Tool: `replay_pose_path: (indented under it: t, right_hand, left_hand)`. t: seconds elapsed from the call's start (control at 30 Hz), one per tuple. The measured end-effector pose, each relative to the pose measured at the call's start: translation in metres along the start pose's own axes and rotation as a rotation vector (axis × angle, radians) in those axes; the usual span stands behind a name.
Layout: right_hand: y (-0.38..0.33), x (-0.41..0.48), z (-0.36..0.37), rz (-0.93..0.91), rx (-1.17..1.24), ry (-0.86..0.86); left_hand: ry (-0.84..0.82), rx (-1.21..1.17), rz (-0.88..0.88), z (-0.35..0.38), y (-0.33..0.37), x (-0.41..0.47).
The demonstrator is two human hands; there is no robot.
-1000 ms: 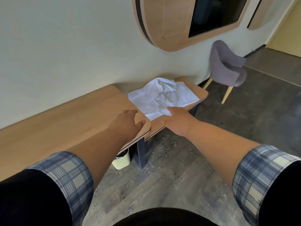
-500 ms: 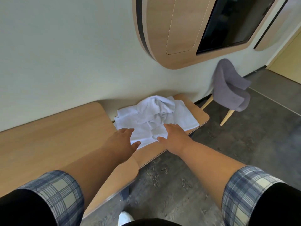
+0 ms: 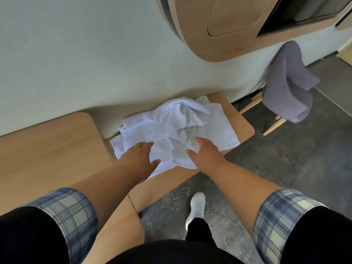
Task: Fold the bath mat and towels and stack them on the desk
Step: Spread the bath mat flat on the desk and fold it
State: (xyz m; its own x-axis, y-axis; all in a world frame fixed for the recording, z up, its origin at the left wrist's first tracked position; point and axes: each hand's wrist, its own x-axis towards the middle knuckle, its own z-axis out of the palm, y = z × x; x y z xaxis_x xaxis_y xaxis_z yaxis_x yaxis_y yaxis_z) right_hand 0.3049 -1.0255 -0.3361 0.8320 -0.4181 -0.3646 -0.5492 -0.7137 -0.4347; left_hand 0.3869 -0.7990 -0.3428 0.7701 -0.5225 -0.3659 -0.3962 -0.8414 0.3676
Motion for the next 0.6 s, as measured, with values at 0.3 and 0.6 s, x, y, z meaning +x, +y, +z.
replay_pose_path:
  t: [0.3, 0.6]
  right_hand:
    - [0.039, 0.177, 0.041, -0.064, 0.096, -0.071]
    - [0.056, 0.350, 0.053, -0.117, -0.032, -0.004]
  left_hand:
    - [-0.029, -0.268, -0.197, 0.080, 0.034, 0.168]
    - [0.171, -0.674, -0.395, 0.134, 0.035, 0.315]
